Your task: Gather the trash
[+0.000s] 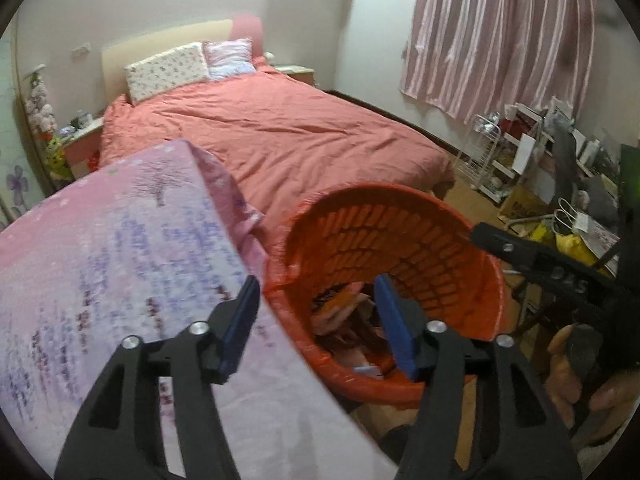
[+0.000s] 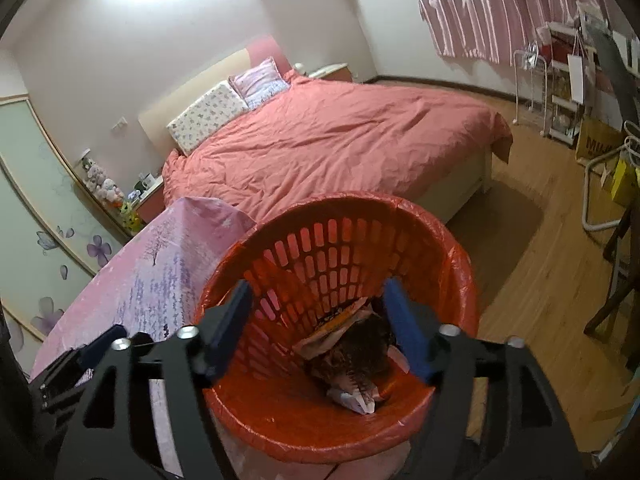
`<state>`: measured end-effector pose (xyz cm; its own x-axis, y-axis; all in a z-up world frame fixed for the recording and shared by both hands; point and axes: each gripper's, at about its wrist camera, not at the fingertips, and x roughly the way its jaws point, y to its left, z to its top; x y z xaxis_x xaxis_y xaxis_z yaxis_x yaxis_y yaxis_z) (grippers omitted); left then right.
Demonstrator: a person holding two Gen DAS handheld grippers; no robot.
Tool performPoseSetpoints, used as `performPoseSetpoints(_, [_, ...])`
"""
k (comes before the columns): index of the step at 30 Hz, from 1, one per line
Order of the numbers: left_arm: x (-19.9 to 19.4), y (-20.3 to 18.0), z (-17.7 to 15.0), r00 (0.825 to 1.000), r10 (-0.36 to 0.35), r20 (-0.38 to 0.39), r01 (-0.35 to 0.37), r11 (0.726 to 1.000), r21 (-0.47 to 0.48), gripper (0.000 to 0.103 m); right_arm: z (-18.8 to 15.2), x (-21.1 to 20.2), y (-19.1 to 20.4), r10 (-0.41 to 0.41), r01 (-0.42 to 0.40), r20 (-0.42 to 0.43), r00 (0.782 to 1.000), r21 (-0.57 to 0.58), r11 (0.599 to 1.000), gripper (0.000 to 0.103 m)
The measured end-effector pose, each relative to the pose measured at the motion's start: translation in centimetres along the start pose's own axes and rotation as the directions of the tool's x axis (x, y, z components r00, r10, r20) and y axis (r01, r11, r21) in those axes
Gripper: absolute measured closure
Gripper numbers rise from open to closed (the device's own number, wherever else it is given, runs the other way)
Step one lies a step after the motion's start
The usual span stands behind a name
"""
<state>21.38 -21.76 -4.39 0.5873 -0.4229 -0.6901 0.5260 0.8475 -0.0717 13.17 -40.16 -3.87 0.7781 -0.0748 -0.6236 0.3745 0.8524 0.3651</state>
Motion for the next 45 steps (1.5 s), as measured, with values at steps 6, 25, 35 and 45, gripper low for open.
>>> performPoseSetpoints(6, [-5.7,2.5,-1.8,0.991,0.096,0.096,-0.095,0.995,-0.016,0.015,-0.6,-3.8,1.8,-0.027,0.034,0.083,0.996,-0.090,0.995,0.008])
performPoseSetpoints(25, [-21.9,9.2,-13.9,0.865,0.447,0.229,-0.399,0.888,-0.227,0.004,-10.9,-16.0,10.0,0.059,0.052,0.307,0.950,-0.340,0.939,0.003])
performPoseSetpoints(35, [-25.1,9.0,-17.1,0.841,0.480,0.251,-0.415,0.869,-0.270,0.004,-13.5,-16.7,11.8,-0.120,0.232,0.390,0.913,-0.253,0.939,0.003])
performPoseSetpoints(45, [-24.7,9.7,-17.3,0.866,0.470,0.171,-0.400,0.856,-0.328,0.004,-13.2,-16.1,12.5,-0.242,0.311,0.273,0.931,-0.246,0.918,0.003])
